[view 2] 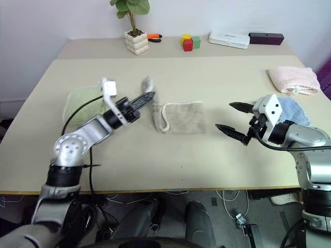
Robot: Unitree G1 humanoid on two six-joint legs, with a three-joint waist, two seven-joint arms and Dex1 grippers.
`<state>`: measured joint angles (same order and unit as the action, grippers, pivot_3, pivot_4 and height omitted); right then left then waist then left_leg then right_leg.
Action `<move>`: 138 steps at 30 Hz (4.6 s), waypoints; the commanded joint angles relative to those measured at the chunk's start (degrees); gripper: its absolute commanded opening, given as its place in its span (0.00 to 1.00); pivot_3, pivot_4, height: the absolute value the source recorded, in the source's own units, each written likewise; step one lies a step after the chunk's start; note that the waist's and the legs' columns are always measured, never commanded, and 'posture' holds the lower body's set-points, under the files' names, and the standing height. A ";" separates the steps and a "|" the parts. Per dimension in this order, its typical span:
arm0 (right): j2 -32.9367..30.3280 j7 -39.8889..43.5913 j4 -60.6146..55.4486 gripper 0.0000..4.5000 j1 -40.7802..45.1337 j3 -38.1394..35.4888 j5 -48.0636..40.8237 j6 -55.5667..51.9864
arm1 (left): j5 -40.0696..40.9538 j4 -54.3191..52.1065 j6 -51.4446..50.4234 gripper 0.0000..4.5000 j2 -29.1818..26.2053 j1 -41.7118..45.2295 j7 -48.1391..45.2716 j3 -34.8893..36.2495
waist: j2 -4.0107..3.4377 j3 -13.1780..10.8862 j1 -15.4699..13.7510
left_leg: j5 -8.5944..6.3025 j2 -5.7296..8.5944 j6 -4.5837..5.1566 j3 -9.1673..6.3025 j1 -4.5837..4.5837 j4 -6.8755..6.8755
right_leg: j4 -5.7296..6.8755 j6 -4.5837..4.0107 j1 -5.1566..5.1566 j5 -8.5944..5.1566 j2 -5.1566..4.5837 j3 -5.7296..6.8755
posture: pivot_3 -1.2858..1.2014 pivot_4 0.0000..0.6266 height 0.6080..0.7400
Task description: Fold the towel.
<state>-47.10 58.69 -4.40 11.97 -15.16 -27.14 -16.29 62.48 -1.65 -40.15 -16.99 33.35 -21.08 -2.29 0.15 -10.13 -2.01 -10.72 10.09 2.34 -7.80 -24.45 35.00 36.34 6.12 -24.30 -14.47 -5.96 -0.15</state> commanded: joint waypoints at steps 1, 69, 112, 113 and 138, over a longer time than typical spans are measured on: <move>-2.07 -1.25 0.38 1.00 0.68 -2.67 1.47 1.42 | -11.23 3.92 2.91 0.01 0.79 4.60 -15.48 -10.37 | 0.00 -0.01 -0.25 | 0.00 0.00 0.00 0.00 -0.03 -0.02 | -0.02 0.01 -0.02 0.00 0.00 0.01 | 0.52 0.24 1.00; 38.23 -54.96 11.28 0.01 7.81 11.44 21.17 0.46 | -46.65 39.78 25.89 0.00 21.77 11.43 -6.45 4.88 | 0.00 0.02 -0.01 | 0.18 0.08 -0.22 -0.06 0.06 0.26 | 0.68 0.55 -0.16 0.44 0.16 -0.07 | 0.52 0.24 1.00; 26.03 -30.90 6.51 0.59 17.59 6.45 -10.12 -43.17 | -33.91 17.89 24.22 1.00 -7.95 1.78 -45.18 8.83 | -0.01 0.03 1.77 | 0.16 0.04 -0.17 -0.08 0.08 0.17 | 0.65 0.48 -0.18 0.42 0.14 -0.16 | 0.52 0.24 1.00; 26.55 -31.02 6.93 0.47 18.12 6.01 -10.42 -43.52 | -34.00 18.03 24.24 1.00 -7.97 1.75 -44.97 8.95 | -0.01 0.03 1.77 | 0.16 0.04 -0.17 -0.08 0.08 0.17 | 0.65 0.48 -0.18 0.42 0.14 -0.16 | 0.52 0.24 1.00; 25.80 -62.43 5.41 0.01 18.98 -39.43 -28.40 -22.80 | -35.04 29.71 35.40 1.00 -5.24 10.45 -58.62 6.98 | -0.06 0.03 1.70 | 0.23 0.05 -0.03 -0.04 0.04 0.12 | 0.63 0.48 -0.23 0.42 0.10 -0.18 | 0.52 0.24 1.00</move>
<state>-20.31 -3.34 2.01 31.02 -54.23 -54.01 -40.53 27.81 27.74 -5.98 -21.81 42.05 -78.36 5.05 0.09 -10.10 -0.31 -10.49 10.14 2.31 -7.83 -24.41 35.13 36.99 6.61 -24.53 -14.05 -5.86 -0.34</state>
